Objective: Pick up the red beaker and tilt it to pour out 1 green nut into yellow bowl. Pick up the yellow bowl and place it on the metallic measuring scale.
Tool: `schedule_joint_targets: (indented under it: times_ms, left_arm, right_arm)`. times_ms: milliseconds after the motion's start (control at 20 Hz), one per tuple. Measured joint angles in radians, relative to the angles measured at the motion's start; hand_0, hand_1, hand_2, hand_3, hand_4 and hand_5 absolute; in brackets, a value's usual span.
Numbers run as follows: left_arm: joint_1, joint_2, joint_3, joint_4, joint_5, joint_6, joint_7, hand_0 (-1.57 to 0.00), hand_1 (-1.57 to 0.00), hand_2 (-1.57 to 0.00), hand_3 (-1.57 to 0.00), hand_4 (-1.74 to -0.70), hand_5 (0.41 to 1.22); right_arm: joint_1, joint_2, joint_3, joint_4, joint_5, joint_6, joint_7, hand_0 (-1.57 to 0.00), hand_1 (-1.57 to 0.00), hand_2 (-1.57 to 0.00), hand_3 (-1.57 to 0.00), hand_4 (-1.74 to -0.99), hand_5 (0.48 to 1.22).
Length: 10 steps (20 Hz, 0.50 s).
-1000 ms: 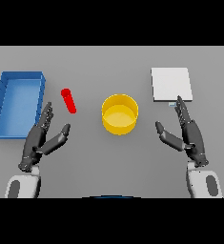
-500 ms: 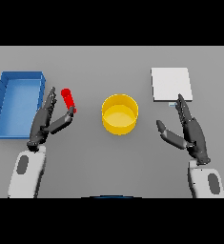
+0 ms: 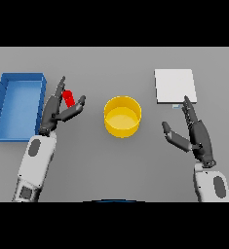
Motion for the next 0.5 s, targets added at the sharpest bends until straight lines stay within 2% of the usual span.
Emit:
schedule_joint_targets:
  times_ms: [150, 250, 300, 400, 450, 500]
  left_arm:
    - [-0.039, -0.005, 0.02, 0.074, 0.016, -0.011, -0.049, 0.0, 0.0, 0.0, 0.0, -1.29, 0.686]
    - [-0.058, -0.016, 0.032, 0.112, 0.021, -0.002, -0.097, 0.0, 0.0, 0.0, 0.0, -1.33, 0.709]
    - [-0.063, -0.026, 0.037, 0.13, 0.023, 0.008, -0.106, 0.0, -0.01, -0.05, -0.03, -1.35, 0.726]
    - [-0.081, -0.034, 0.05, 0.146, 0.029, 0.024, -0.112, -0.34, -0.31, -0.32, -0.24, -1.39, 0.765]
    - [-0.089, -0.039, 0.06, 0.165, 0.036, 0.029, -0.123, -0.58, -0.56, -0.55, -0.42, -1.42, 0.786]
    - [-0.087, -0.053, 0.069, 0.17, 0.05, 0.032, -0.14, -0.78, -0.76, -0.76, -0.65, -1.42, 0.873]
  right_arm:
    - [-0.019, 0.0, -0.005, 0.007, -0.008, 0.0, 0.017, 0.0, 0.0, 0.0, 0.0, -1.3, 0.646]
    - [-0.012, -0.002, -0.007, -0.001, -0.007, -0.001, -0.009, 0.0, 0.0, 0.0, 0.0, -1.303, 0.646]
    - [-0.008, 0.001, -0.011, -0.004, -0.016, -0.001, 0.002, 0.0, 0.0, 0.0, 0.0, -1.301, 0.647]
    - [-0.011, 0.007, -0.005, 0.004, -0.007, -0.006, 0.016, 0.0, 0.0, 0.0, 0.0, -1.294, 0.645]
    - [-0.003, 0.008, -0.003, -0.002, -0.004, -0.008, 0.009, 0.0, 0.0, 0.0, 0.0, -1.292, 0.645]
    - [-0.008, 0.012, -0.004, -0.001, -0.008, -0.008, 0.013, 0.0, 0.0, 0.0, 0.0, -1.292, 0.646]
